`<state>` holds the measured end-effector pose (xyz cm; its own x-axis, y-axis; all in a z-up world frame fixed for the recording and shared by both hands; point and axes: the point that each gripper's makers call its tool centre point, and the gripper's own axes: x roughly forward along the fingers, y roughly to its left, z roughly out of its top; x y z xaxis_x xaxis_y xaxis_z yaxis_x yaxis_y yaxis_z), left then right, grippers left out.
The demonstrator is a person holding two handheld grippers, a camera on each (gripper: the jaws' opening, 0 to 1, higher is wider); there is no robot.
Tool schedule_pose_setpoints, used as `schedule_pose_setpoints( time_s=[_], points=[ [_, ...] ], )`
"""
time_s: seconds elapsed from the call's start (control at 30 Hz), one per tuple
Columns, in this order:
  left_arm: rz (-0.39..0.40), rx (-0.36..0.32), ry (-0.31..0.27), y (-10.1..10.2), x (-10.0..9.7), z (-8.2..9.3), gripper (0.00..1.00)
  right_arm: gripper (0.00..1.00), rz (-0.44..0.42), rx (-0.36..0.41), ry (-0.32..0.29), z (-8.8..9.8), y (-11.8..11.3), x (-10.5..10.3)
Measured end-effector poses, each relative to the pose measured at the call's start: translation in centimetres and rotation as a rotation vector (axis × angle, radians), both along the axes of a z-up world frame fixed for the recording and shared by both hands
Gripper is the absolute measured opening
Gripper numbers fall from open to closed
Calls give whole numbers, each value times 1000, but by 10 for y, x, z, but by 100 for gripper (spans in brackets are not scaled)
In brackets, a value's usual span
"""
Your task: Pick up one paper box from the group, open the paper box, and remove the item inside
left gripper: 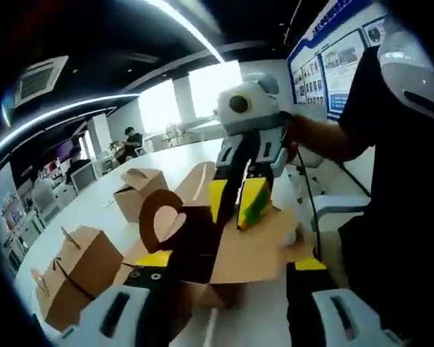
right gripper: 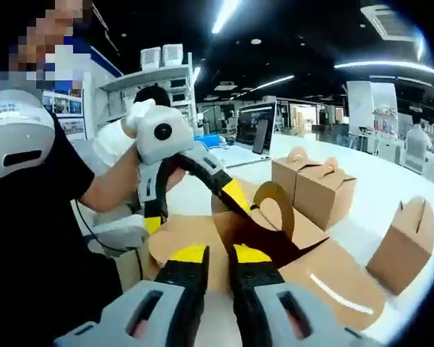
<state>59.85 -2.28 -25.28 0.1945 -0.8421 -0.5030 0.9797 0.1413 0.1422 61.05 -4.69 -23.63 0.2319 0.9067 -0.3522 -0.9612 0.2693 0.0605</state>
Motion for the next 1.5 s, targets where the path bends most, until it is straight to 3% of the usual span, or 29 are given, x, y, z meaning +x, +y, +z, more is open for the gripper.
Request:
schedule_pose_setpoints(
  time_s=[0.13, 0.23, 0.33, 0.47, 0.5, 0.53, 0.67, 0.9, 1.07, 1.3, 1.5],
  points=[
    [-82, -24, 67, 2, -9, 2, 72, 18, 22, -14, -23, -1, -1, 1],
    [-91, -60, 118, 3, -7, 6, 70, 18, 28, -72, -73, -4, -3, 3],
    [6, -110, 164, 2, 7, 11, 56, 19, 31, -141, -126, -7, -2, 4],
    [186, -159, 153, 5, 33, 12, 29, 20, 28, -235, -194, -11, -1, 4],
    [225, -168, 149, 6, 38, 12, 26, 21, 38, -265, -245, -13, 0, 7],
    [210, -179, 158, 4, 34, 13, 26, 23, 31, -298, -256, -16, 0, 7],
    [227, -151, 97, 2, 30, 11, 28, 28, 29, -359, -281, -25, 7, 5],
    [251, -41, -54, 1, 28, 5, 30, 23, -7, -409, -295, -28, 8, 9],
    [296, -10, -90, 0, 29, 3, 29, 18, 10, -401, -297, -27, 8, 9],
    [306, 2, -109, 0, 29, 3, 28, 12, 89, -463, -312, -29, 7, 5],
    [295, 34, -137, -3, 33, 2, 23, 8, 78, -426, -284, -28, 6, 13]
  ],
)
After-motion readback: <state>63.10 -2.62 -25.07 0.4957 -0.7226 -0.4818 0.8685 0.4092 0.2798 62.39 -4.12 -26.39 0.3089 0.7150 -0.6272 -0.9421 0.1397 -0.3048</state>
